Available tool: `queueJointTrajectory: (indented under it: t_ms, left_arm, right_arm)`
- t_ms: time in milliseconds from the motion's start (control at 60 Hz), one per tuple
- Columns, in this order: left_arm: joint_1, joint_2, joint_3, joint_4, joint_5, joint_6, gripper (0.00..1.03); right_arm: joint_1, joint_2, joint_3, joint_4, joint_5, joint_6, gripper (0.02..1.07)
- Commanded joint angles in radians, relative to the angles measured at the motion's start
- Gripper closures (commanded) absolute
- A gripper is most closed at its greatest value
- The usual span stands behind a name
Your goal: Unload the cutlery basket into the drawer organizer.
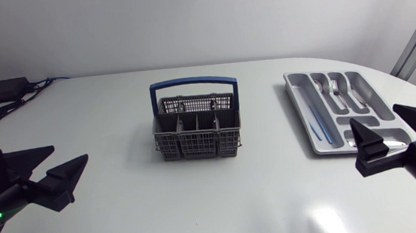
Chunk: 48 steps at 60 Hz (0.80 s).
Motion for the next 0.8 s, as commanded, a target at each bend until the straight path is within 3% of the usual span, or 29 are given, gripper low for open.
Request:
queueJointTrajectory:
  t_ms: [0, 433, 783]
  left_arm:
    - [-0.006, -0.046, -0.056, 0.029, -0.028, -0.022, 0.05]
    - [-0.048, -0.275, -0.251, 0.156, -0.214, -0.118, 0.05]
    - [-0.076, -0.432, -0.384, 0.242, -0.340, -0.184, 0.06]
  right_arm:
    - [-0.009, -0.045, -0.052, 0.007, 0.013, 0.065, 0.06]
    - [-0.017, -0.273, -0.224, 0.027, 0.028, 0.236, 0.06]
    - [-0.017, -0.273, -0.224, 0.027, 0.028, 0.236, 0.06]
